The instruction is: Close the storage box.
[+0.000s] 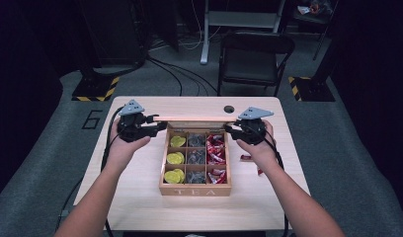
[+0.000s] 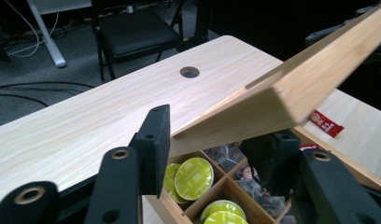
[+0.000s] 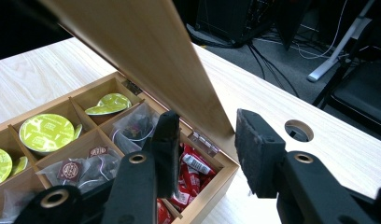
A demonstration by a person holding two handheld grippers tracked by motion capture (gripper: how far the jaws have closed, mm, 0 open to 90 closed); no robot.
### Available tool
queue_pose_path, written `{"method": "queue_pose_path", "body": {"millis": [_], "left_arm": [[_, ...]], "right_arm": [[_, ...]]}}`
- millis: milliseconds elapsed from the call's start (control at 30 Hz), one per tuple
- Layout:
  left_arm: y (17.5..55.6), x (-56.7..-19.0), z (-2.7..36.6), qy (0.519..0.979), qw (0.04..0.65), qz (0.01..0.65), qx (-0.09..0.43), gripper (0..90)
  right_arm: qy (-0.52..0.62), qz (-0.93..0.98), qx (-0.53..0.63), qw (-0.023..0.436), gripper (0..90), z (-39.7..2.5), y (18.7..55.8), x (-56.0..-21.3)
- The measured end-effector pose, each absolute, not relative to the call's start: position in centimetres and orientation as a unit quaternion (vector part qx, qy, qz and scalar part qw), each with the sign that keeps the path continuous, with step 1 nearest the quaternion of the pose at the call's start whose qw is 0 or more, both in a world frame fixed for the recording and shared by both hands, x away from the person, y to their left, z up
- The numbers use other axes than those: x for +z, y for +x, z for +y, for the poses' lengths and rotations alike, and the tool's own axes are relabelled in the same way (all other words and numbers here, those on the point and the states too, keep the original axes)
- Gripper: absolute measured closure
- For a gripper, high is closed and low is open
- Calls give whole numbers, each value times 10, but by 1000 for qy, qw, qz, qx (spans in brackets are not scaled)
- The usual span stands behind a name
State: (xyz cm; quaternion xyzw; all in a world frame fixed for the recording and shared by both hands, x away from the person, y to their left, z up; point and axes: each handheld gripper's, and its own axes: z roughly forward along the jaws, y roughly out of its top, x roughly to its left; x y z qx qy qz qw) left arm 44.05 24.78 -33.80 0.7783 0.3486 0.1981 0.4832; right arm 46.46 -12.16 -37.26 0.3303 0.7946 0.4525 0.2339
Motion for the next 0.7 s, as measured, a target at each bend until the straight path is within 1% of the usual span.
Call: {"method": "queue_pose_path", "body": {"millis": [200, 400, 467, 700], "left_arm": [[434, -337, 248, 779, 483, 344, 204, 551], [429, -339, 248, 782, 479, 344, 201, 550], [428, -340, 248, 780, 481, 346, 201, 549], [422, -345, 249, 782, 479, 347, 197, 545]], "right_arm": [[326, 794, 457, 234, 599, -123, 463, -375], [342, 788, 471, 203, 572, -127, 462, -380], [340, 790, 470, 201, 551, -129, 460, -382], [335, 788, 477, 198, 535, -133, 445, -382]]}}
